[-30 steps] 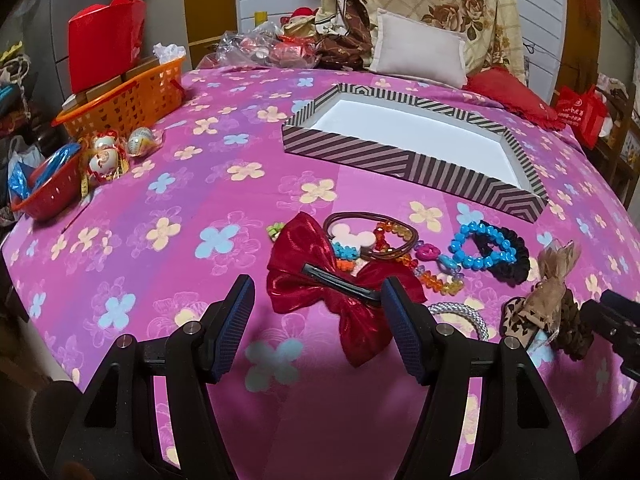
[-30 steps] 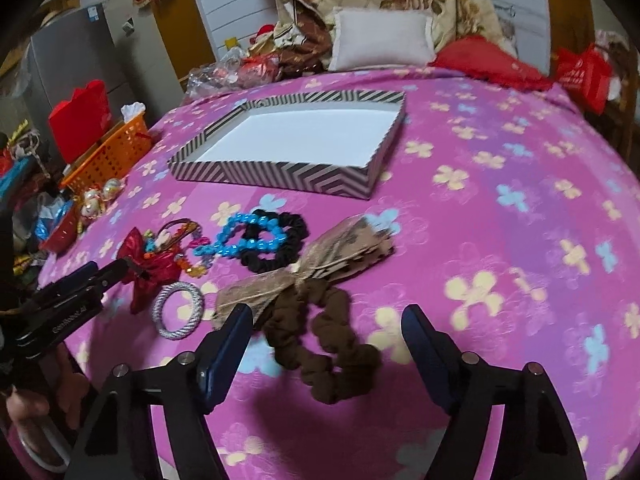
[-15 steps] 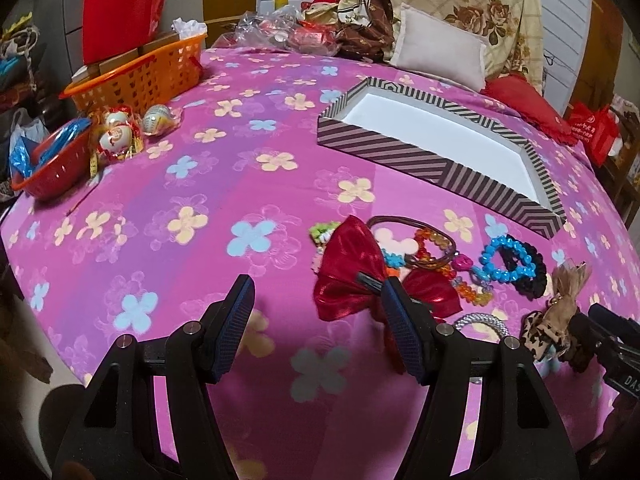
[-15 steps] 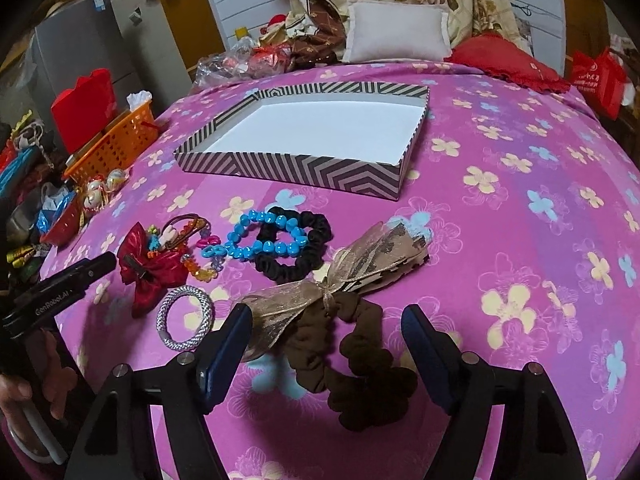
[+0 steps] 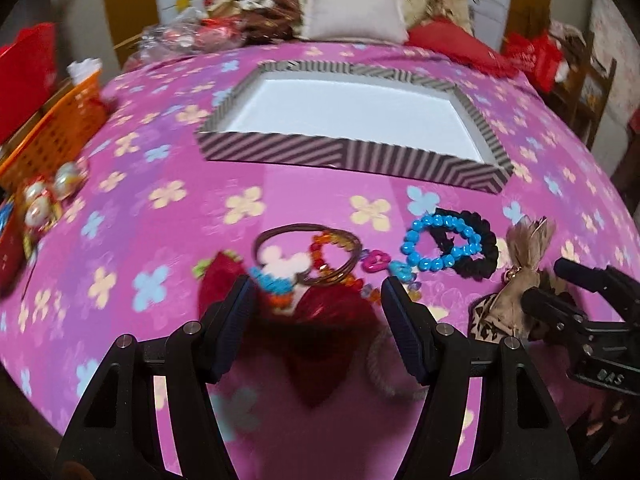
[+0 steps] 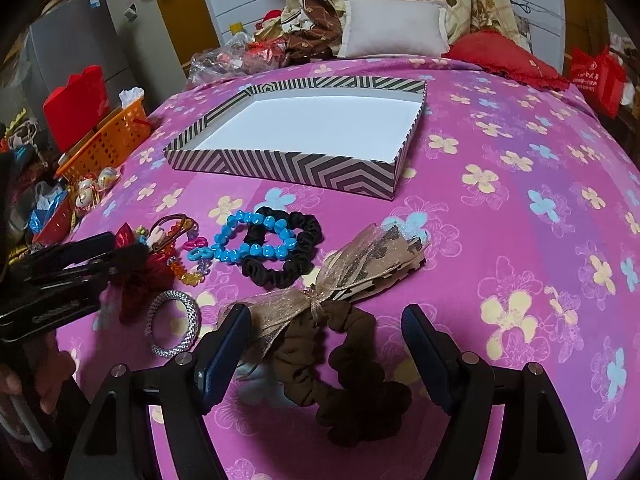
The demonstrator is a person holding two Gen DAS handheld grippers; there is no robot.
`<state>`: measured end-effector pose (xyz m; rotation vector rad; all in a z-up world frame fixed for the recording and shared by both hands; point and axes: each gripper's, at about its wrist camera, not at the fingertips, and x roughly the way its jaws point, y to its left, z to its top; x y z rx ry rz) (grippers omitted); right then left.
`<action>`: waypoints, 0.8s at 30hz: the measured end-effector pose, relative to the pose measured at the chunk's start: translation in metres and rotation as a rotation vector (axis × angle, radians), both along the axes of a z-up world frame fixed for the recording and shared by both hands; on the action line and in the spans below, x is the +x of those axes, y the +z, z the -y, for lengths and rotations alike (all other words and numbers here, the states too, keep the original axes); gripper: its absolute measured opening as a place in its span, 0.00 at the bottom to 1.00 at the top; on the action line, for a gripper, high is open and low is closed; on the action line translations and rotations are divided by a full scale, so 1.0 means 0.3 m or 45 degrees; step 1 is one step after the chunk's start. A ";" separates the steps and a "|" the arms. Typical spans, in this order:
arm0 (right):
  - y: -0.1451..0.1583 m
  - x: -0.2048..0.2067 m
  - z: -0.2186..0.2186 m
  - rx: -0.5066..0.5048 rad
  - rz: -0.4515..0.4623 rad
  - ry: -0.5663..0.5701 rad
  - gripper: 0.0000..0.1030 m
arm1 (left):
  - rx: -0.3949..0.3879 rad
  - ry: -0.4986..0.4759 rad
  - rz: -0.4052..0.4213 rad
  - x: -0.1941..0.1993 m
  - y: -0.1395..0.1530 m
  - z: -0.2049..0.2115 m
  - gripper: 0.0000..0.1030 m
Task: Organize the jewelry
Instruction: 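Grasp the brown leopard-bow scrunchie with the right tool while the left tool grasps the black hair tie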
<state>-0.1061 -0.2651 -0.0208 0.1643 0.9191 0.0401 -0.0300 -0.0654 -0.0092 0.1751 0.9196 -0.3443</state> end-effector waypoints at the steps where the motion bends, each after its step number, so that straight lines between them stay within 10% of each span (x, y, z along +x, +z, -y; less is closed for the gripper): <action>1: -0.001 0.002 0.001 0.002 -0.001 0.001 0.73 | 0.013 -0.013 -0.008 0.011 -0.008 0.010 0.64; 12: -0.034 0.016 0.022 0.059 -0.030 0.002 0.73 | 0.121 -0.113 -0.025 0.091 -0.045 0.082 0.62; 24: -0.037 0.020 0.034 0.085 -0.017 -0.003 0.72 | 0.109 -0.154 -0.078 0.121 -0.067 0.073 0.23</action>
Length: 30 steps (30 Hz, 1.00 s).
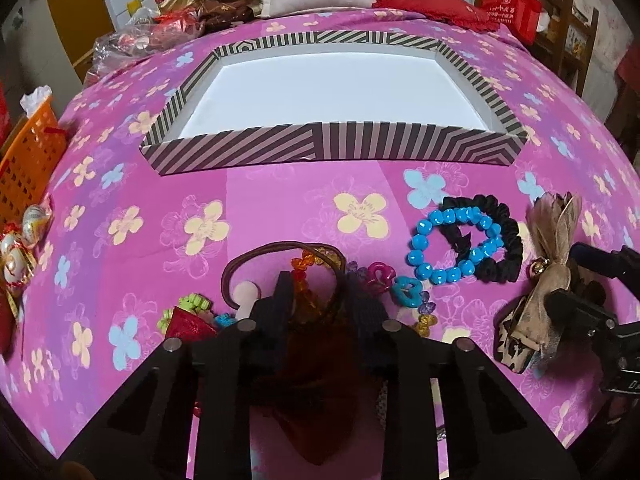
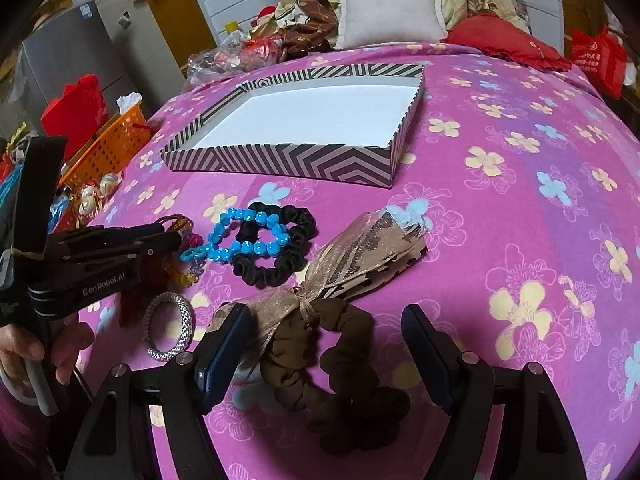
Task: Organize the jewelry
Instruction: 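Grasp the brown leopard-bow scrunchie with the right tool while the left tool grasps the black hair tie, then carry both held hair ties into the striped tray and open both tools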
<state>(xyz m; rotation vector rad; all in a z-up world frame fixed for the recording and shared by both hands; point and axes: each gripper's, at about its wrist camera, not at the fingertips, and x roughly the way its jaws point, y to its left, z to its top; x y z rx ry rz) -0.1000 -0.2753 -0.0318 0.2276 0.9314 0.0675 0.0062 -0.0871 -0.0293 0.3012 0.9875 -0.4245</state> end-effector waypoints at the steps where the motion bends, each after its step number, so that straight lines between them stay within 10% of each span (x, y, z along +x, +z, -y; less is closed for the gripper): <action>1: 0.000 -0.002 -0.001 -0.001 0.003 0.002 0.64 | -0.017 0.001 -0.008 0.002 0.001 -0.006 0.19; 15: 0.040 -0.021 -0.026 -0.035 0.087 0.069 0.07 | -0.273 0.118 -0.067 0.031 0.102 -0.159 0.04; 30: 0.141 -0.050 -0.031 -0.020 0.168 0.094 0.07 | -0.379 0.212 0.045 0.026 0.305 -0.285 0.04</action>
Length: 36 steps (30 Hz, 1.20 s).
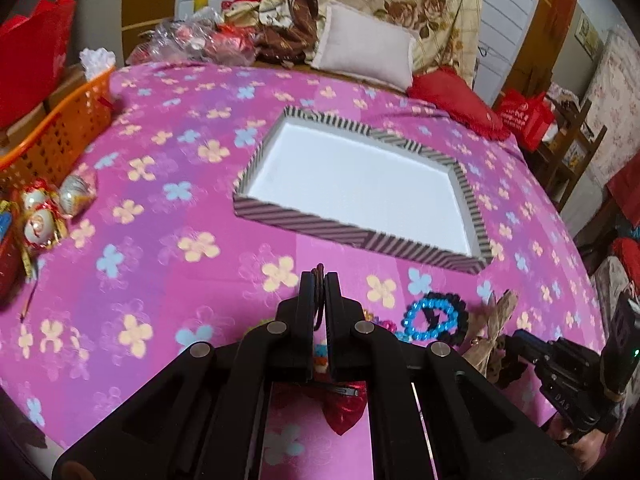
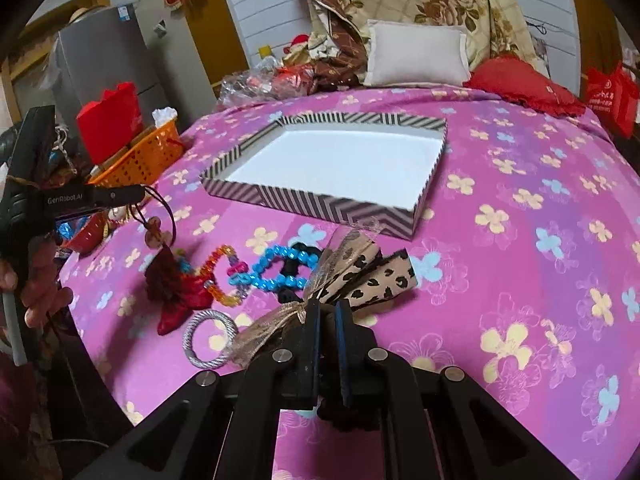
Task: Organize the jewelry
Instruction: 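Carry both held hair ties into the striped tray and open both tools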
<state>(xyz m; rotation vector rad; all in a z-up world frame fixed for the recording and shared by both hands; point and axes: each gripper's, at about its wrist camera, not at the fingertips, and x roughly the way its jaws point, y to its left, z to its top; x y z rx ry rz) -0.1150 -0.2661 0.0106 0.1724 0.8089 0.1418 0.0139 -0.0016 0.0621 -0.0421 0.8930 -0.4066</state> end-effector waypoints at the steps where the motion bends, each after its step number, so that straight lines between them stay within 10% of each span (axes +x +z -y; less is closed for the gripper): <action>1: 0.009 -0.002 -0.002 0.000 0.008 0.002 0.07 | -0.001 0.007 0.008 0.001 0.014 -0.006 0.04; 36: 0.303 0.316 0.095 -0.134 0.181 -0.038 0.07 | 0.072 0.025 0.108 0.243 0.149 0.215 0.04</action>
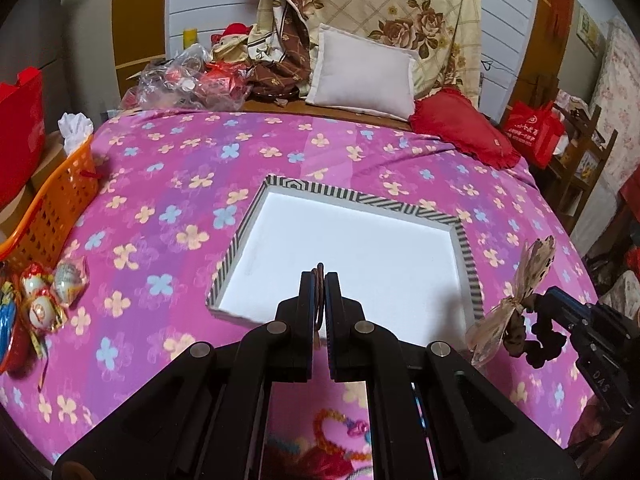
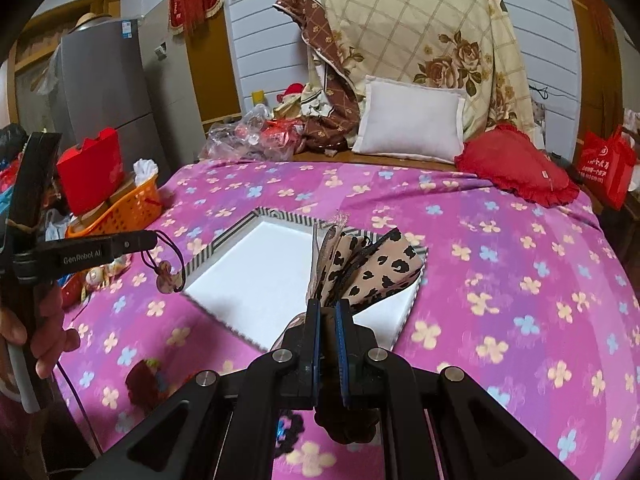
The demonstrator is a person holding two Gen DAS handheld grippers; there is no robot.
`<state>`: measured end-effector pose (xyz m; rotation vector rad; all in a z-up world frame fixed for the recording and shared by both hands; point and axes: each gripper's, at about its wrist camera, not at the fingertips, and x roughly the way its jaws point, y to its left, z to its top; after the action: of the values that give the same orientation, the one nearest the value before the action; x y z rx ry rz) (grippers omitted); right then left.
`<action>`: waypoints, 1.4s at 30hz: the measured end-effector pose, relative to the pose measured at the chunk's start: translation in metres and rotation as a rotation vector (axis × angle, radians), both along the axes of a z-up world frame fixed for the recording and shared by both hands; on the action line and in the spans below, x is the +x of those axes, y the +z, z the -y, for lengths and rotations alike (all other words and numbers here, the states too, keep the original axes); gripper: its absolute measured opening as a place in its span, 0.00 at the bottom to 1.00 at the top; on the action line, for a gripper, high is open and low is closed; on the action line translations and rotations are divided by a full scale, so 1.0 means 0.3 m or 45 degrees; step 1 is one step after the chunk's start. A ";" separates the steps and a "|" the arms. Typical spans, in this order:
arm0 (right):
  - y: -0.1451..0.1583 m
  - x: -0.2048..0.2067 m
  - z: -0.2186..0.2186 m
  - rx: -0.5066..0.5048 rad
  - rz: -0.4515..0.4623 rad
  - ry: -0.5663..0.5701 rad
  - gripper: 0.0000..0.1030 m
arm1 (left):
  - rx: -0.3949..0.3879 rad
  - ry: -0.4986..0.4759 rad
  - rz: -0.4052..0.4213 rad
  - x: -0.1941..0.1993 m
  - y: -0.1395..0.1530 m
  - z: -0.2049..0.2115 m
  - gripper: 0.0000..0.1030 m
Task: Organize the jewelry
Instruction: 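Carry both held hair ties into the striped tray and open both tools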
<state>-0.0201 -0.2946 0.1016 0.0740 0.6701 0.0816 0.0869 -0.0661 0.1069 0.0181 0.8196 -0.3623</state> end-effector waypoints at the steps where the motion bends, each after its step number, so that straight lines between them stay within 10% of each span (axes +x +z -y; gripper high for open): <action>1: -0.004 0.015 0.003 0.001 -0.005 -0.002 0.07 | 0.005 0.008 -0.002 0.017 -0.007 0.004 0.04; 42: -0.366 0.333 0.088 0.051 -0.335 -0.071 0.07 | 0.137 0.196 -0.248 0.309 -0.362 -0.056 0.04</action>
<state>0.0798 -0.3209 -0.0083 0.1435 0.9285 0.0315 0.1797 -0.0494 -0.0018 0.0198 1.0261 -0.1759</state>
